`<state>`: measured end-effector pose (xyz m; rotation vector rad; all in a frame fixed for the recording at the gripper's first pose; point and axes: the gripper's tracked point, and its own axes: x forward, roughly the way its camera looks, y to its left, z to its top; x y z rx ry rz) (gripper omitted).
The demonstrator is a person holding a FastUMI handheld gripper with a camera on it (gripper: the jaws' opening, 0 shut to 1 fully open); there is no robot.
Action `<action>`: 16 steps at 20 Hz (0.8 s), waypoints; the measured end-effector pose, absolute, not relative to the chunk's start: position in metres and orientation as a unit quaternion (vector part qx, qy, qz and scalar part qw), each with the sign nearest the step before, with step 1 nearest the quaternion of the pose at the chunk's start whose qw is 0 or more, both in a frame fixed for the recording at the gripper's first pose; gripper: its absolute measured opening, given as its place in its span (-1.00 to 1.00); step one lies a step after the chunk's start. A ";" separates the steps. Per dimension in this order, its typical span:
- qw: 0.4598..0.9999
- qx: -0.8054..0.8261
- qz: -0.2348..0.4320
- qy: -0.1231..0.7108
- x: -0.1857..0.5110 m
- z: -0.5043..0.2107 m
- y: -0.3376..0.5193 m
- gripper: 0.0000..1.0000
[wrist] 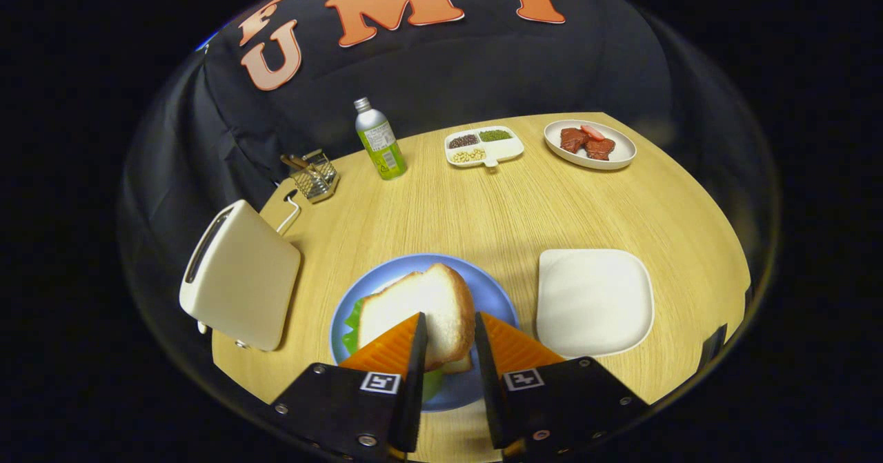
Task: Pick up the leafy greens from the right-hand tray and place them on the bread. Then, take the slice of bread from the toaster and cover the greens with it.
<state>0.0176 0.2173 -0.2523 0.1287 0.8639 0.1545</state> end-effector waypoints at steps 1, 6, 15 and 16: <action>0.903 0.055 0.079 0.419 0.016 -0.252 0.220 0.05; 0.906 0.023 0.096 0.412 0.020 -0.243 0.217 0.88; 0.947 0.026 0.062 0.315 0.046 -0.140 0.137 0.96; 0.952 0.027 0.054 0.300 0.049 -0.124 0.123 0.96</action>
